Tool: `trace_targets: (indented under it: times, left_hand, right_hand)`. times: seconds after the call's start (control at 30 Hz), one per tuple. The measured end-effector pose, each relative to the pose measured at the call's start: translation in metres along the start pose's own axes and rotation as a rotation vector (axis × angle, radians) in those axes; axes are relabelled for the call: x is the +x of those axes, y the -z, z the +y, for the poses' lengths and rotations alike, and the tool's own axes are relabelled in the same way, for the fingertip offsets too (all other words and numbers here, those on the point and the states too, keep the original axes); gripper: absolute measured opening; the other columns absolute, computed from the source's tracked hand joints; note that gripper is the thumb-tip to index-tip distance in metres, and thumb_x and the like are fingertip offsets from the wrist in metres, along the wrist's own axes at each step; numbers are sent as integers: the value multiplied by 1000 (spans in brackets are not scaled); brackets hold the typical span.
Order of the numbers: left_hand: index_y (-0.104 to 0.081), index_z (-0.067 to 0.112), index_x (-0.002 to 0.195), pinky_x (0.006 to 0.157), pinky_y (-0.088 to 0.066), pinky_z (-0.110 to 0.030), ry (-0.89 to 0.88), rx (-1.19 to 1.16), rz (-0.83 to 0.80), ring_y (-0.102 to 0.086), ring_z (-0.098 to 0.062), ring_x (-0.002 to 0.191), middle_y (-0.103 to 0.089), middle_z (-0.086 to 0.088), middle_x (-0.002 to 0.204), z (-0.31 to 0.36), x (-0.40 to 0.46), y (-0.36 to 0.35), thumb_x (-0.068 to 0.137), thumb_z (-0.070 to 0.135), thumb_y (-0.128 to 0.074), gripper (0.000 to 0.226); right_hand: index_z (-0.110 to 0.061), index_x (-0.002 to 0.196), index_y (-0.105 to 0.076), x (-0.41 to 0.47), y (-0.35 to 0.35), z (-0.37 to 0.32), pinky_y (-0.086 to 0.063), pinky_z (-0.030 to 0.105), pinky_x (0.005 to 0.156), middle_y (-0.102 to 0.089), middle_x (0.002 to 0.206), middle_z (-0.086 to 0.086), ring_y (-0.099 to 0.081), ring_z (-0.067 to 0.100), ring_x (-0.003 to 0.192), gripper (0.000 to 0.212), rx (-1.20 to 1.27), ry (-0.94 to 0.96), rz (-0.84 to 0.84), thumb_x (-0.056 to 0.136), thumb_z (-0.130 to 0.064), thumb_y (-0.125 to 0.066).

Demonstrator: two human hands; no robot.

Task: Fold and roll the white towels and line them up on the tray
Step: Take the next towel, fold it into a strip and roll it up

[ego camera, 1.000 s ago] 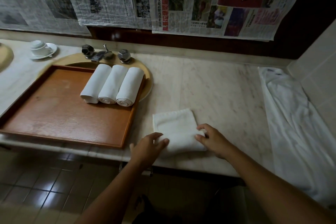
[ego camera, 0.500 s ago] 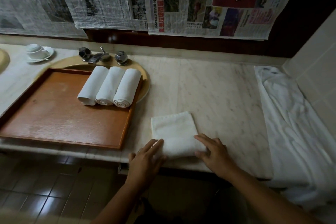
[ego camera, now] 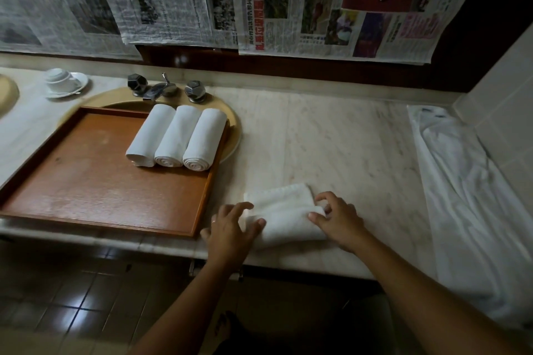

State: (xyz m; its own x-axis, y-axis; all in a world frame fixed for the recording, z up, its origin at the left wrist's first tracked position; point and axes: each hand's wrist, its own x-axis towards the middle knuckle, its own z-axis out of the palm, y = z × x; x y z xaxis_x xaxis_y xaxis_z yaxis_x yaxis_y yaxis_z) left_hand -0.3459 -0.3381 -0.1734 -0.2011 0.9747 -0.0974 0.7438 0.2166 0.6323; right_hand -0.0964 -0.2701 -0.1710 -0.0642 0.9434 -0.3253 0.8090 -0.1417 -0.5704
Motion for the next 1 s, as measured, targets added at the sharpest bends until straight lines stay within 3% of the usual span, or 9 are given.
trace_targets:
  times: [0.13, 0.23, 0.3, 0.4, 0.53, 0.7, 0.77, 0.87, 1.0]
  left_hand:
    - [-71, 34, 97, 79, -33, -39, -201, 98, 194, -59, -11, 93, -66, 16, 106, 1, -13, -14, 96, 45, -57, 19]
    - [-68, 33, 117, 79, -36, -39, -279, 186, 160, -64, -15, 98, -66, 13, 124, -7, -21, -13, 98, 54, -38, 41]
    - [-53, 36, 136, 84, -35, -38, -285, 228, 44, -61, -14, 109, -52, 15, 144, -15, -32, -9, 97, 64, -33, 53]
    - [-39, 39, 148, 92, -34, -39, -266, 148, -57, -57, -1, 111, -36, 20, 154, -22, -42, -10, 92, 73, -31, 66]
    - [-55, 33, 137, 90, -55, -36, -250, -171, -48, -57, 8, 106, -52, 28, 132, -20, -39, -16, 90, 70, -46, 61]
    - [-58, 41, 125, 78, -60, -43, -52, -357, -129, -67, -10, 95, -66, 12, 115, -20, -24, -17, 82, 77, -52, 56]
    - [-59, 40, 118, 77, -59, -47, -21, -320, -138, -66, -10, 91, -68, 9, 106, -12, -14, -14, 85, 73, -50, 48]
    - [-55, 33, 128, 86, -56, -47, 48, -285, -152, -61, -13, 100, -62, 3, 119, -3, -2, -9, 92, 59, -56, 45]
    - [-56, 38, 121, 88, -48, -43, -36, -49, 53, -50, -14, 110, -53, 10, 124, -1, -3, -10, 88, 60, -59, 39]
  right_hand:
    - [-39, 111, -61, -11, -6, -11, -27, 33, 87, -51, 123, -20, -38, 15, 109, 17, -221, 173, 177, 95, -43, -56]
    - [-37, 125, -62, -23, -16, 6, -25, 32, 84, -54, 134, -22, -40, 13, 107, 31, -197, 269, 195, 101, -42, -42]
    - [-42, 136, -53, -32, -17, 19, -32, 36, 93, -46, 145, -24, -42, 12, 111, 45, -142, 290, 132, 95, -50, -37]
    - [-49, 139, -43, -43, -19, 33, -40, 41, 101, -45, 141, -22, -49, 16, 109, 47, -7, 296, 50, 94, -44, -56]
    - [-65, 124, -44, -43, -20, 38, -45, 28, 94, -57, 123, -6, -55, 14, 108, 43, 197, 211, -12, 94, -40, -62]
    - [-37, 125, -58, -27, -9, 22, -43, 23, 94, -58, 132, -1, -53, 16, 122, 30, 364, 106, -75, 96, -31, -62]
    - [-30, 129, -59, -20, -6, 16, -44, 28, 94, -58, 133, 3, -54, 19, 121, 33, 320, 64, -70, 96, -35, -62]
    - [-31, 126, -57, -8, -2, 7, -48, 36, 94, -62, 124, 0, -58, 21, 112, 36, 167, 13, 8, 93, -44, -62]
    - [-32, 106, -61, -8, -8, 2, -41, 37, 86, -58, 108, -11, -50, 19, 103, 19, -161, 154, 244, 91, -45, -61]
